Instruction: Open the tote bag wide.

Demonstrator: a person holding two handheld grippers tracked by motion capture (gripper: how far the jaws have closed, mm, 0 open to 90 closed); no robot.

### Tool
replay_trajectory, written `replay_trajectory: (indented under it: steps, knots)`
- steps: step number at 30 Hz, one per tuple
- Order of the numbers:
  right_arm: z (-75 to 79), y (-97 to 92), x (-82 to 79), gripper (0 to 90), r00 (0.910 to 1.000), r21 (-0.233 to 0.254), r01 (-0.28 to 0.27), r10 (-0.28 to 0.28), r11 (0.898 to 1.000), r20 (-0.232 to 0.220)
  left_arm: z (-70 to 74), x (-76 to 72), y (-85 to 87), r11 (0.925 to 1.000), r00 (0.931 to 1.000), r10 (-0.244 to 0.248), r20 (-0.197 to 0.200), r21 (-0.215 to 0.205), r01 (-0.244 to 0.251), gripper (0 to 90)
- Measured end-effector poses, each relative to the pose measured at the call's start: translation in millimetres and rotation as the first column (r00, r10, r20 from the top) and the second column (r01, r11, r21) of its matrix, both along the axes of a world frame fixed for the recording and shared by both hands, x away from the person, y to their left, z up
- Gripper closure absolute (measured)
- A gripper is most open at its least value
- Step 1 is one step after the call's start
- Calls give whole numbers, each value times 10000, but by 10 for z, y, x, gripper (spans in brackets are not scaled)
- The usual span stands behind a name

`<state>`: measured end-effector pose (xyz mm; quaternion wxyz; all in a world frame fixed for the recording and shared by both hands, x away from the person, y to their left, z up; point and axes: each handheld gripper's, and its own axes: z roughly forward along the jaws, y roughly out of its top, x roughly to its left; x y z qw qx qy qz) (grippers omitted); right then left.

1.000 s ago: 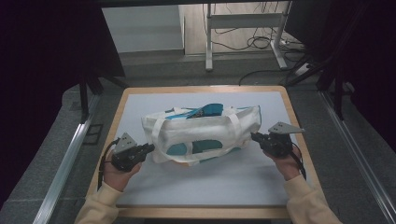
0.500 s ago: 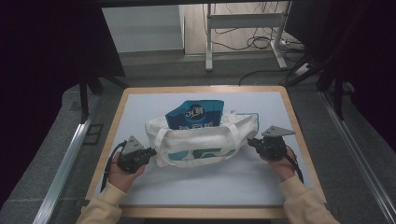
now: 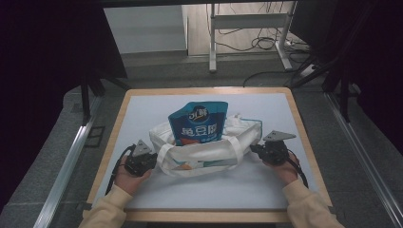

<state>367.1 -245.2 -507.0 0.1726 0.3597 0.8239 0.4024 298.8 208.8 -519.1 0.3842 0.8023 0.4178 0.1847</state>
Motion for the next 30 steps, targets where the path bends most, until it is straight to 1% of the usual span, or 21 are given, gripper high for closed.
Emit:
replay_trajectory:
  steps: [4,6,8,9,10,13,15,17,21,22,23,24,25,26,27,28,30]
  knots:
    - [8,-6,-6,822,10000,6,20,-20,10000,21,3,-7,5,10000,10000,52,42,-66,-51,835]
    - [20,-11,-21,759,9999,-114,86,-84,9999,120,12,-21,13,9999,9998,124,147,-66,-123,794]
    - [48,-37,-43,678,9991,-157,296,-291,9994,299,30,-40,33,9997,9996,206,195,-138,-203,719]
    - [66,-62,-54,632,9986,-86,369,-365,9993,384,44,-48,46,9995,9995,284,134,-167,-282,661]
    - [84,-85,-68,578,9977,83,500,-503,9987,454,62,-65,63,9990,9991,413,135,-187,-411,592]
    - [170,-158,-125,461,9932,415,873,-903,9953,742,133,-148,119,9972,9976,617,324,-435,-603,460]
    - [245,-205,-175,428,9893,693,1043,-1106,9921,955,197,-222,167,9953,9959,742,515,-654,-708,396]
    - [323,-250,-224,410,9859,1023,1118,-1232,9884,1130,279,-294,223,9930,9937,860,721,-879,-795,366]
    - [487,-311,-286,401,9812,1502,1122,-1334,9823,1396,491,-391,326,9845,9857,1229,1149,-1395,-1065,342]
    - [527,-314,-292,401,9800,1599,1104,-1343,9809,1471,550,-397,346,9820,9846,1276,1192,-1546,-1086,342]
    - [527,-314,-292,401,9800,1599,1104,-1343,9809,1471,550,-397,346,9820,9846,1276,1192,-1546,-1086,342]
    - [570,-315,-293,404,9791,1681,1054,-1319,9801,1545,622,-397,358,9785,9834,1311,1255,-1754,-1081,346]
    - [660,-302,-282,444,9792,1869,885,-1198,9784,1637,721,-385,358,9761,9813,1317,1403,-1910,-1037,354]
    - [708,-292,-273,467,9799,1945,753,-1088,9780,1673,778,-370,351,9762,9803,1300,1487,-1921,-1003,369]
    - [755,-274,-261,491,9801,1986,637,-988,9780,1722,833,-350,339,9762,9794,1282,1561,-1943,-968,392]
    - [801,-249,-245,530,9798,2015,538,-906,9780,1784,888,-323,322,9767,9797,1220,1592,-1946,-900,439]
    - [892,-185,-195,629,9808,2055,292,-678,9782,1829,993,-253,276,9787,9814,979,1653,-1948,-648,580]
